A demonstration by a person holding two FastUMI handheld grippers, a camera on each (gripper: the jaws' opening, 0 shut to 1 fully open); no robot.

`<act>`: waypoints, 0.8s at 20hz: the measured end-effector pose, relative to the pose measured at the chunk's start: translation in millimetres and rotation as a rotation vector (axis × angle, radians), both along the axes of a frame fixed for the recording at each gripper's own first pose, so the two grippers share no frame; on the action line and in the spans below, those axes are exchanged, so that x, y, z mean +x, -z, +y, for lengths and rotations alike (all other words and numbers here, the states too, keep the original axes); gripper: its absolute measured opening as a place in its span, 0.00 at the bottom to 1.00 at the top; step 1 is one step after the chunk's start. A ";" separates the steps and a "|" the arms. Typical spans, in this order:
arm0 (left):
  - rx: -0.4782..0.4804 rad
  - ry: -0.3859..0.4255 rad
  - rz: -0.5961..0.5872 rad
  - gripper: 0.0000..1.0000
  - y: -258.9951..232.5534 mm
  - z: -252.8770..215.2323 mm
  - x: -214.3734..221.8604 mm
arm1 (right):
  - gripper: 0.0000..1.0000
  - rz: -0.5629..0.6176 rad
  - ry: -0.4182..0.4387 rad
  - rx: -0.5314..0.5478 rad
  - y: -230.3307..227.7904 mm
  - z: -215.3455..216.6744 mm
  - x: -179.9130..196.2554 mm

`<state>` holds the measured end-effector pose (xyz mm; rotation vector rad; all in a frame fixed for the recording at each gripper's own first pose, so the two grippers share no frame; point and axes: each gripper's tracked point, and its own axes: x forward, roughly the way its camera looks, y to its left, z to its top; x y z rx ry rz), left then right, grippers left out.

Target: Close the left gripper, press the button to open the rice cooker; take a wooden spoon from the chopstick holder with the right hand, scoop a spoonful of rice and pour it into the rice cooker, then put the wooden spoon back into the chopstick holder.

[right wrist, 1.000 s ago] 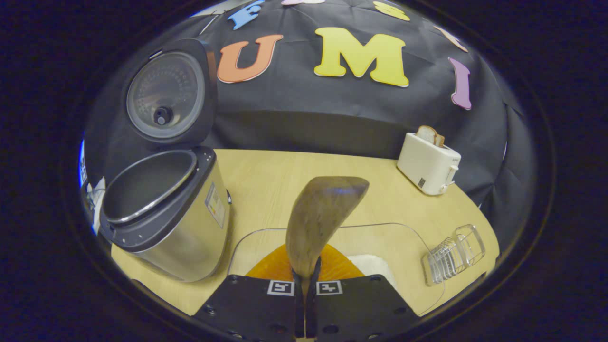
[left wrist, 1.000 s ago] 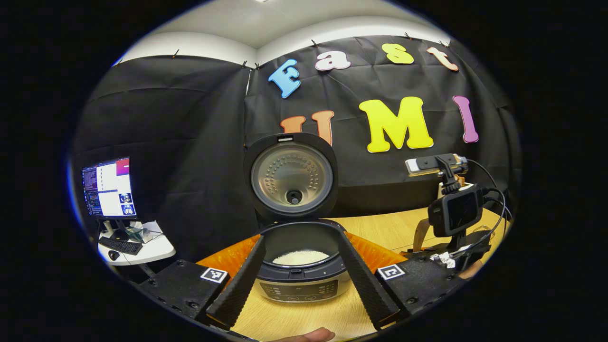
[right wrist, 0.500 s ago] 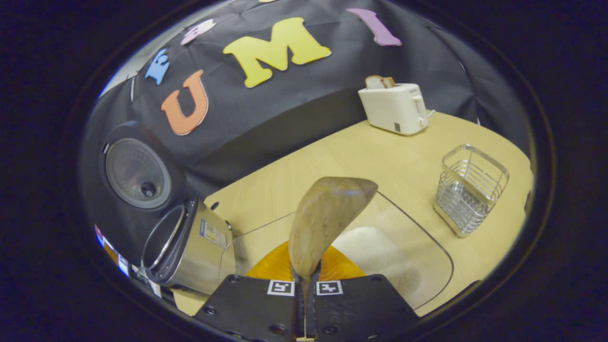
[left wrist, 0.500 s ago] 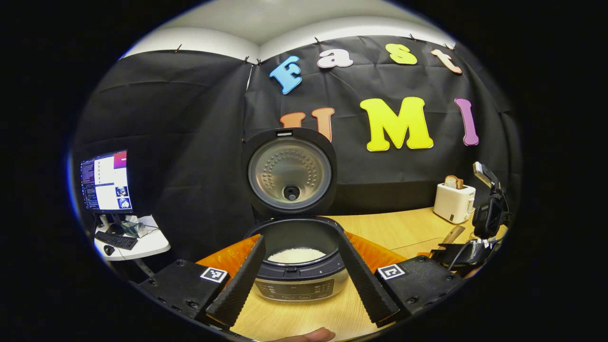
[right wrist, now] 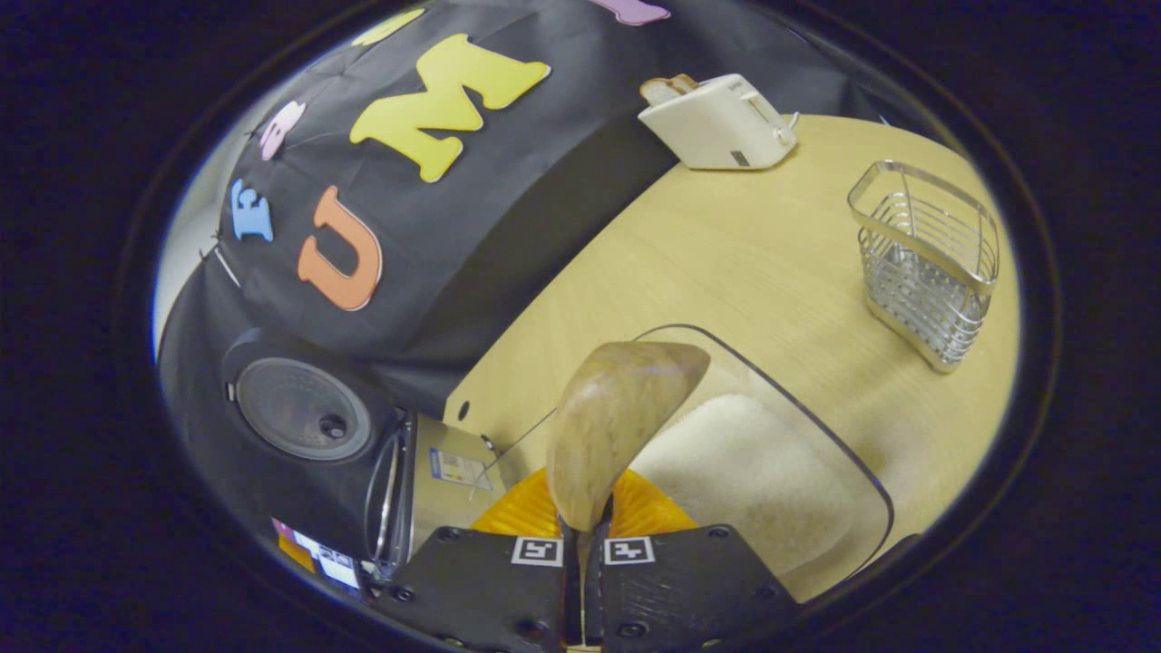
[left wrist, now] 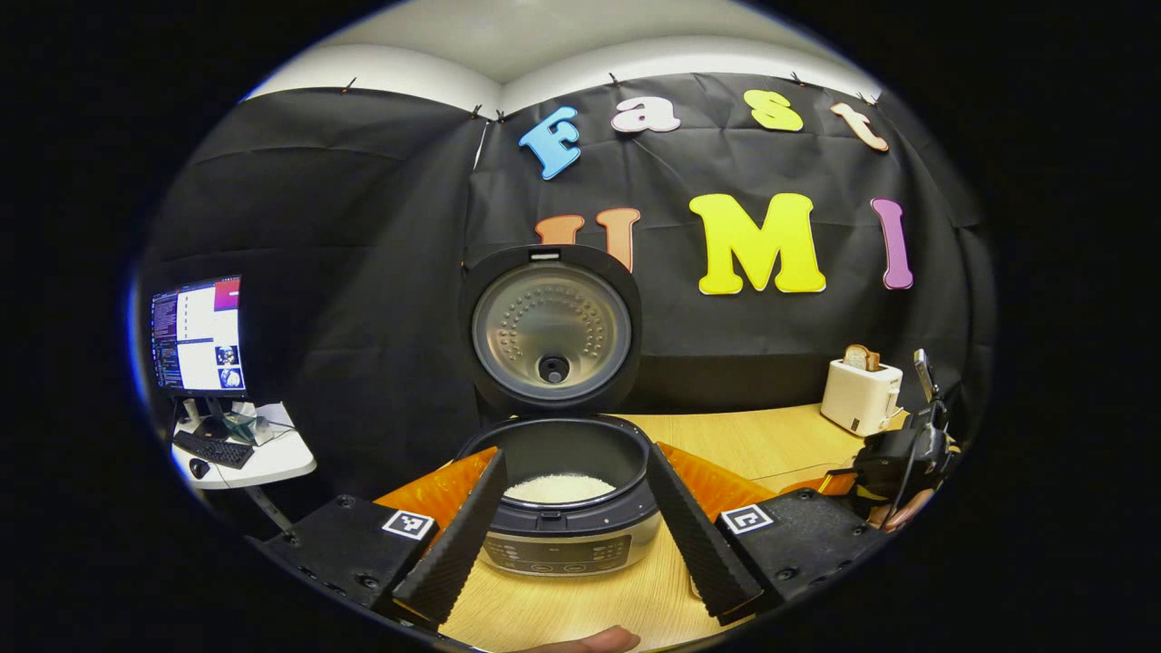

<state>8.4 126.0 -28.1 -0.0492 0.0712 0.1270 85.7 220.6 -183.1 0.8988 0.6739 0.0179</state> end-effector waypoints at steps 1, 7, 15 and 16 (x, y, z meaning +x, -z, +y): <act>-0.008 -0.001 0.001 0.98 1.0 1.0 -0.1 | 0.02 0.003 -0.002 0.027 -2.2 1.4 -0.3; -0.022 -0.002 -0.005 0.99 -1.7 -0.2 -0.7 | 0.02 -0.004 0.039 0.092 -12.0 -24.6 -3.9; -0.012 0.031 -0.025 0.99 -10.1 -10.9 -5.7 | 0.01 -0.027 0.096 0.139 -38.4 -58.6 -4.4; -0.013 0.030 -0.029 0.99 -10.7 -10.1 -6.7 | 0.02 -0.031 0.098 0.150 -42.3 -61.0 -3.9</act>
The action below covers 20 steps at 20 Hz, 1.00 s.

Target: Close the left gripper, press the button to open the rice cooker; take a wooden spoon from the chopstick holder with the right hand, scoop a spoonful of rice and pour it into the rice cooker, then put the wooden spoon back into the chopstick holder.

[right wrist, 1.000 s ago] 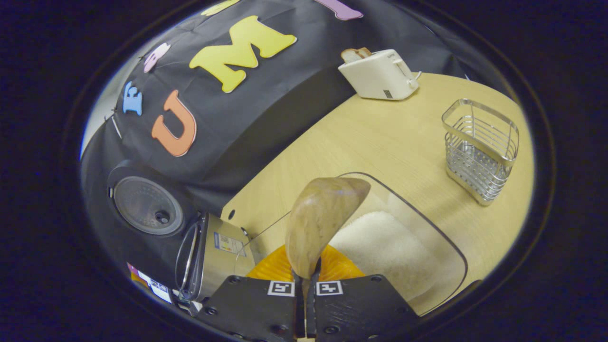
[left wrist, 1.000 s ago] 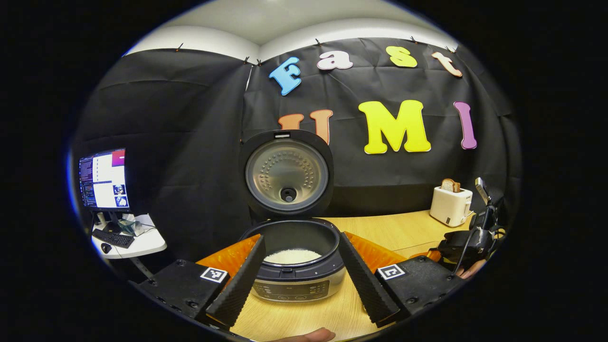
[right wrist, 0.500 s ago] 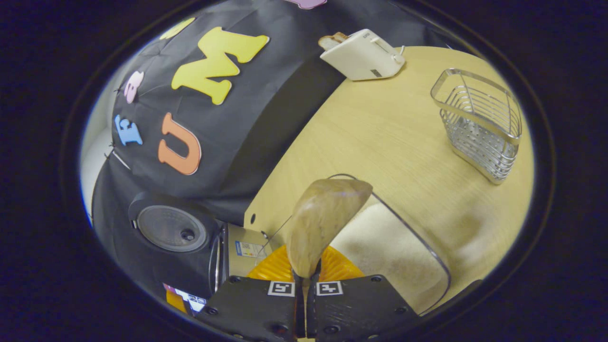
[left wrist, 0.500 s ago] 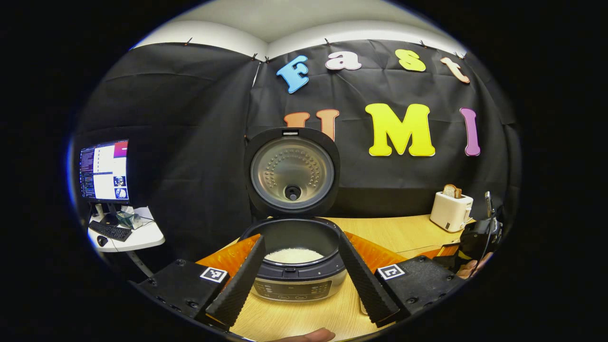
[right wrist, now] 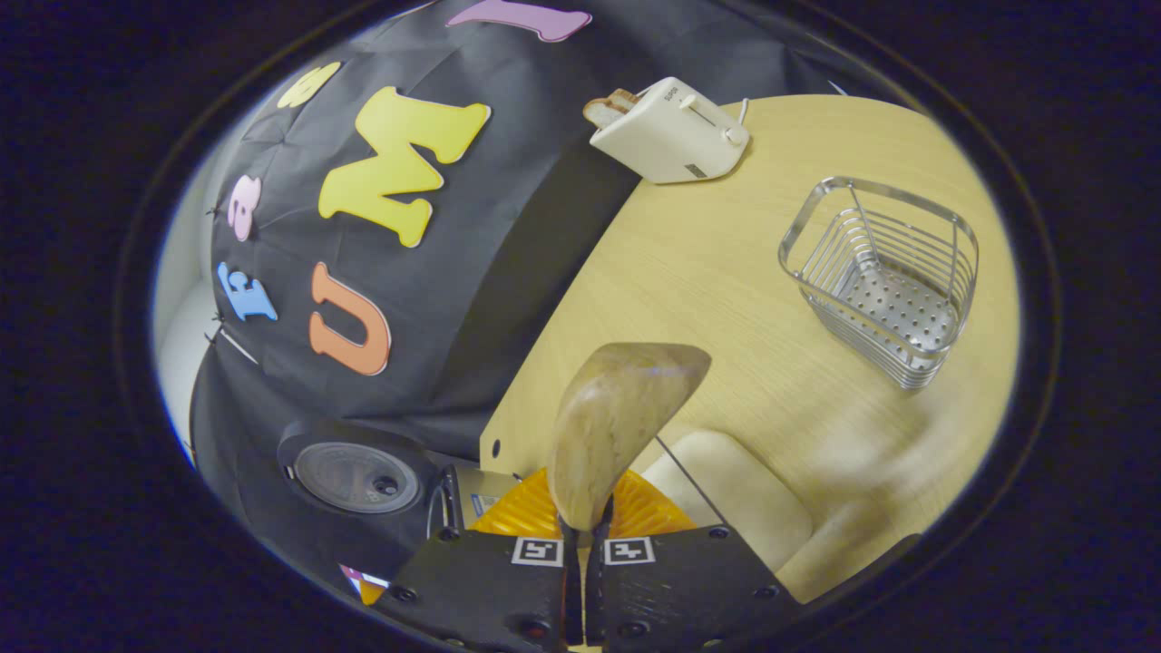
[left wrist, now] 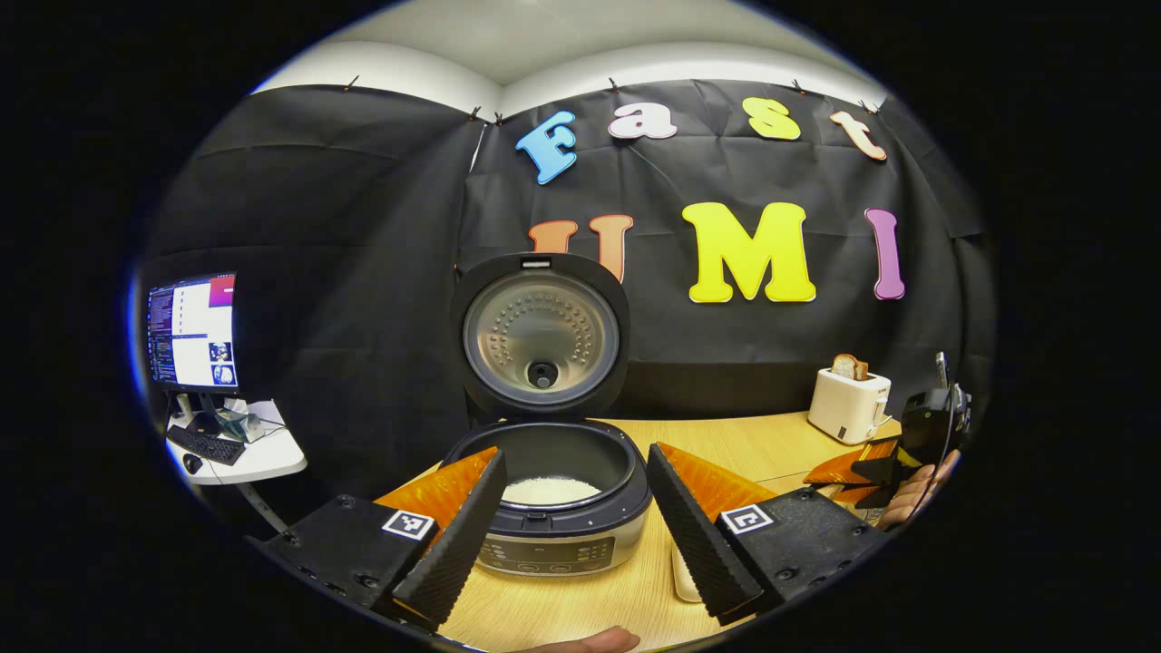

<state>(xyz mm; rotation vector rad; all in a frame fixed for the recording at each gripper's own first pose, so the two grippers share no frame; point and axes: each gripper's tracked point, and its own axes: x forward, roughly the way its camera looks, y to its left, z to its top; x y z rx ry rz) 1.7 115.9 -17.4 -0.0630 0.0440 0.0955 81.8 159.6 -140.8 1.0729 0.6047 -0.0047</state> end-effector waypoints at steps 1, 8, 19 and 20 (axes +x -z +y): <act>-0.003 0.000 -0.003 0.99 -0.7 1.3 -1.2 | 0.02 -0.005 0.003 0.010 -5.2 -2.5 -0.5; -0.009 -0.021 0.002 0.99 1.0 15.4 -2.4 | 0.02 -0.075 0.011 0.075 -50.8 -10.3 0.7; 0.008 -0.037 -0.013 0.99 -3.1 35.3 -10.4 | 0.02 -0.215 0.021 0.099 -139.7 11.0 2.8; 0.004 -0.043 -0.012 0.99 -2.3 38.8 -11.2 | 0.01 -0.226 0.021 0.100 -146.3 12.7 4.3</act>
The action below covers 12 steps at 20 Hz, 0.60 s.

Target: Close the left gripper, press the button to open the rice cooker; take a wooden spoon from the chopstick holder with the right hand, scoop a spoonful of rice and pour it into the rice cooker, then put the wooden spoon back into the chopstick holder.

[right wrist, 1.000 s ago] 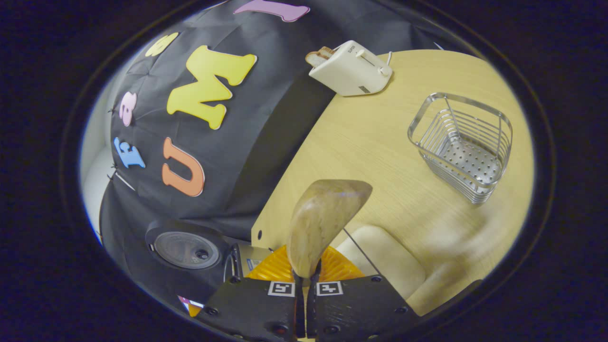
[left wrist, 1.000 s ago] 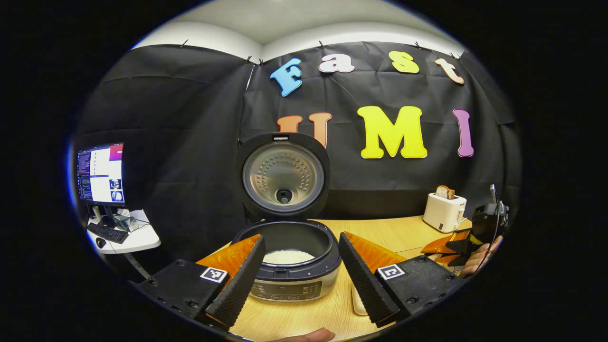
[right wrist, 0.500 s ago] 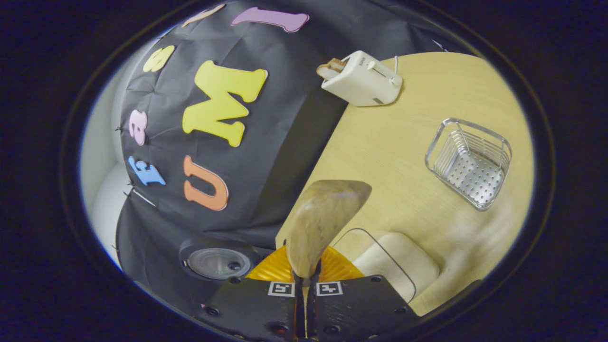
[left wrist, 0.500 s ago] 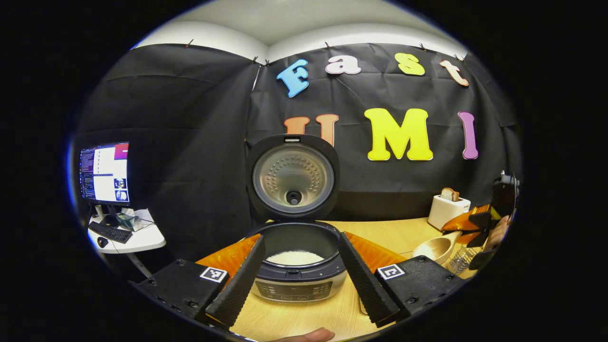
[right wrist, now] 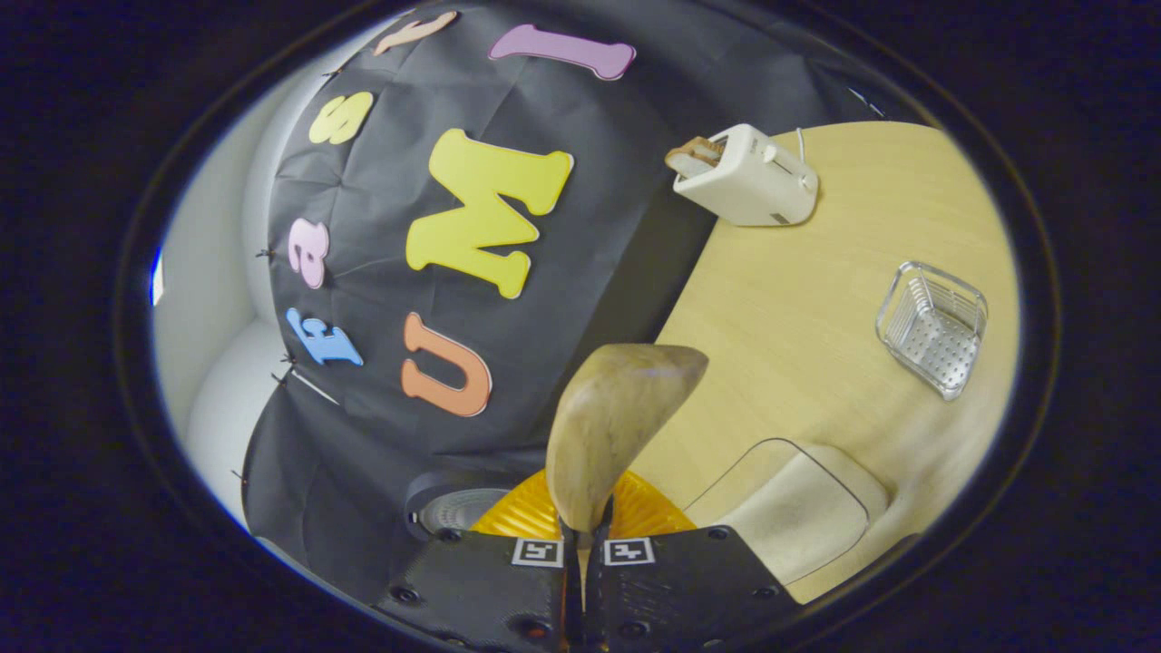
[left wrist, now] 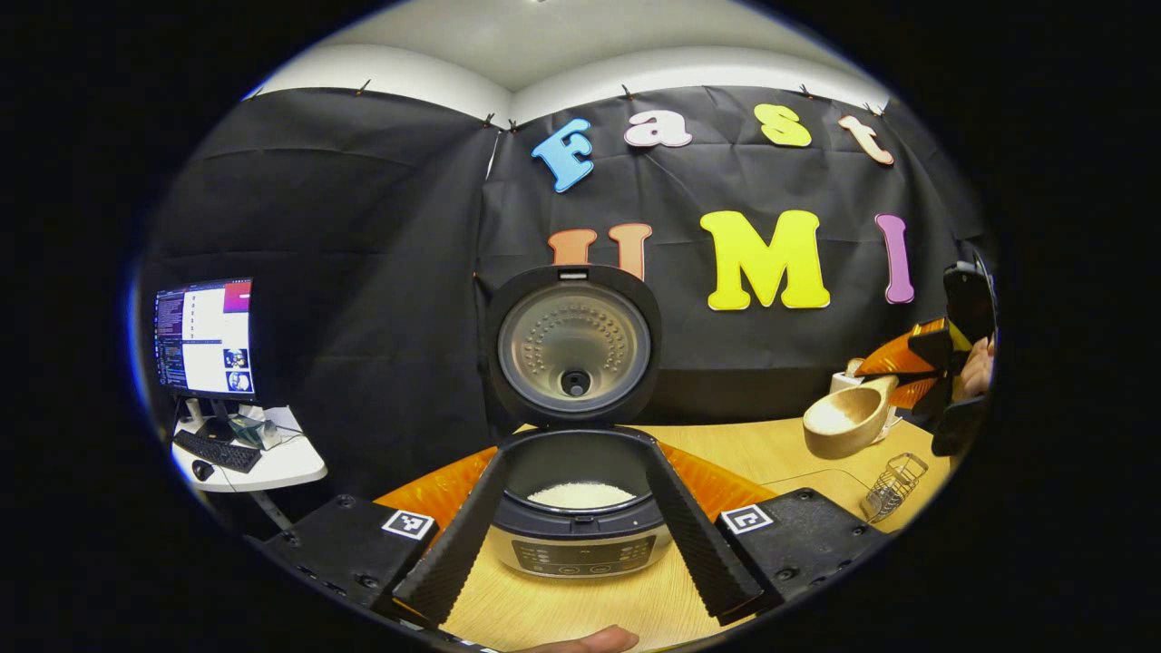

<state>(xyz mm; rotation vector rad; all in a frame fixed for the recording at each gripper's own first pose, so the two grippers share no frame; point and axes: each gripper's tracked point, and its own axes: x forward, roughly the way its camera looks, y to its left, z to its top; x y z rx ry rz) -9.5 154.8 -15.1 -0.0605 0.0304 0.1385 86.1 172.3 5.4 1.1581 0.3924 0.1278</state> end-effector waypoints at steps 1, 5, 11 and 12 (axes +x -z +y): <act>-0.003 -0.008 0.003 0.99 1.2 4.5 -0.4 | 0.00 -0.008 0.002 0.003 -6.4 3.6 1.9; -0.011 -0.033 0.016 0.99 5.9 17.8 -1.0 | 0.01 -0.022 -0.011 0.023 -24.8 25.3 6.7; -0.017 -0.050 0.027 0.96 10.1 33.7 -3.2 | 0.01 -0.035 0.003 -0.022 -33.5 65.1 25.3; -0.029 -0.059 0.027 0.99 11.9 38.3 -3.0 | 0.02 -0.040 0.007 -0.038 -34.6 73.3 30.6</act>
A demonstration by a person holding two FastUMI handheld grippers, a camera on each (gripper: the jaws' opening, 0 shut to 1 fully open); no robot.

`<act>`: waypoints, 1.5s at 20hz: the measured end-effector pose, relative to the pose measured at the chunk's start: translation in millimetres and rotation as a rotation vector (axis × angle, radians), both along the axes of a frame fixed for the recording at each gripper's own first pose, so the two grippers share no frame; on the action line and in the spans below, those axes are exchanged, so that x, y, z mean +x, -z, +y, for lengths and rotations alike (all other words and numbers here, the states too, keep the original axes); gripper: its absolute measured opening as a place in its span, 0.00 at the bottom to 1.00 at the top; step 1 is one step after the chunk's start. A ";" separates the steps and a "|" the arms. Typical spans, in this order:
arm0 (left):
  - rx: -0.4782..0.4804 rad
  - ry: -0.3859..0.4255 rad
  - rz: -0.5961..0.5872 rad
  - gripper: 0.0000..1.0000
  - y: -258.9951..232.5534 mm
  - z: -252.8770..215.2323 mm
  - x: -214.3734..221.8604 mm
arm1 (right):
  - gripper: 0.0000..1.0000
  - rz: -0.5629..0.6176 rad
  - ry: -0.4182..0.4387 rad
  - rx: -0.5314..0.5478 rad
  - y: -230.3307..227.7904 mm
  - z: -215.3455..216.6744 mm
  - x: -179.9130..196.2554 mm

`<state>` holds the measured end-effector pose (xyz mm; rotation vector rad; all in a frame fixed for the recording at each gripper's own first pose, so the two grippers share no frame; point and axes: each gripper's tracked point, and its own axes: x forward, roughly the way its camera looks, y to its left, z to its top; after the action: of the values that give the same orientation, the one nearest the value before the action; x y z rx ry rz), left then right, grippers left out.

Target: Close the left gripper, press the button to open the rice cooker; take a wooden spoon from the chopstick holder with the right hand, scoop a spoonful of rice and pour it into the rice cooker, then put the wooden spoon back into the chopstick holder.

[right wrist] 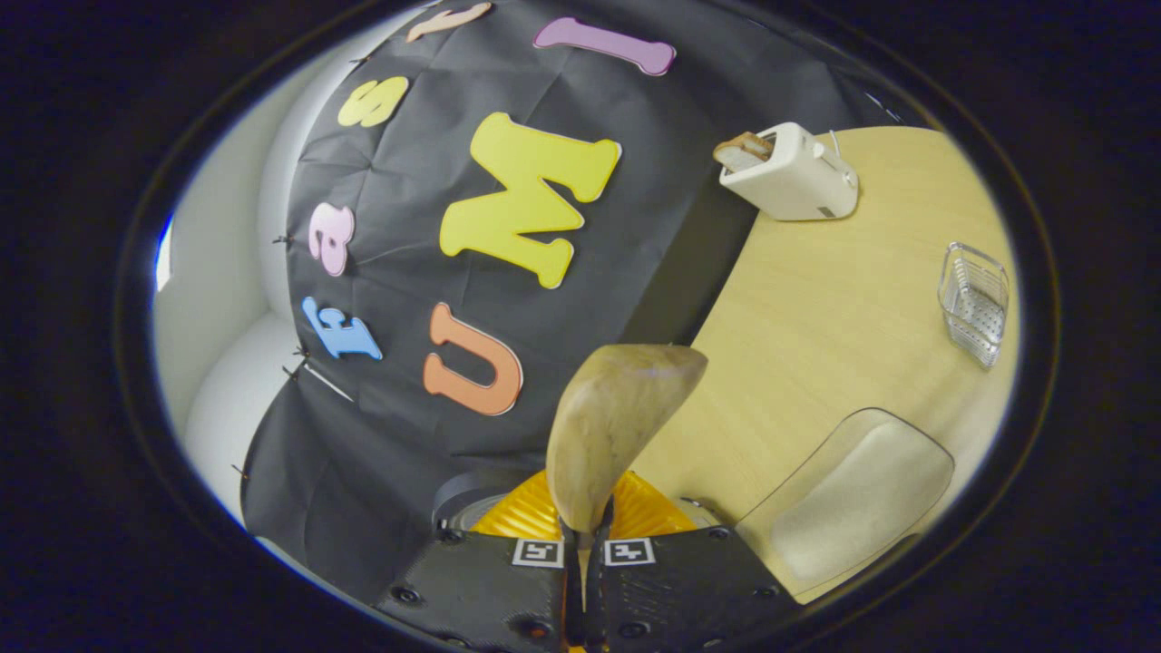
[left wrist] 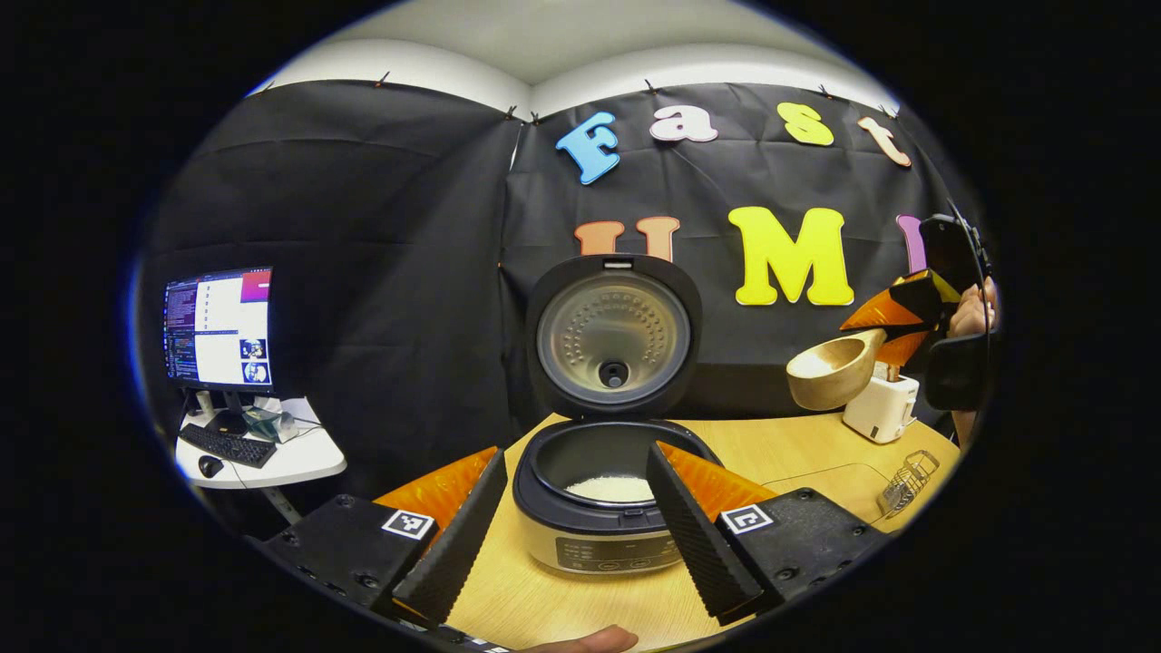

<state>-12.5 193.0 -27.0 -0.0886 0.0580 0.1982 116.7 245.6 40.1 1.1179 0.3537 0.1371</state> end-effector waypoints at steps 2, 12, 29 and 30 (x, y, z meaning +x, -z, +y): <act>-0.020 -0.007 0.015 0.99 5.7 5.3 0.6 | 0.02 -0.006 0.012 -0.042 1.0 17.7 11.9; -0.046 -0.061 0.029 0.99 13.1 29.8 -2.7 | 0.02 0.096 -0.104 -0.312 54.4 121.6 52.5; -0.027 -0.140 0.049 0.94 17.6 49.1 -5.9 | 0.02 -0.104 -0.205 -0.851 39.9 177.4 65.6; -0.025 -0.147 0.052 0.94 18.7 51.7 -6.4 | 0.02 -0.119 -0.211 -0.873 37.5 180.2 64.4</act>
<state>-18.9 244.8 -45.7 -0.1132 0.1057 0.3468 181.1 425.8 2.6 0.2077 0.3699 0.2070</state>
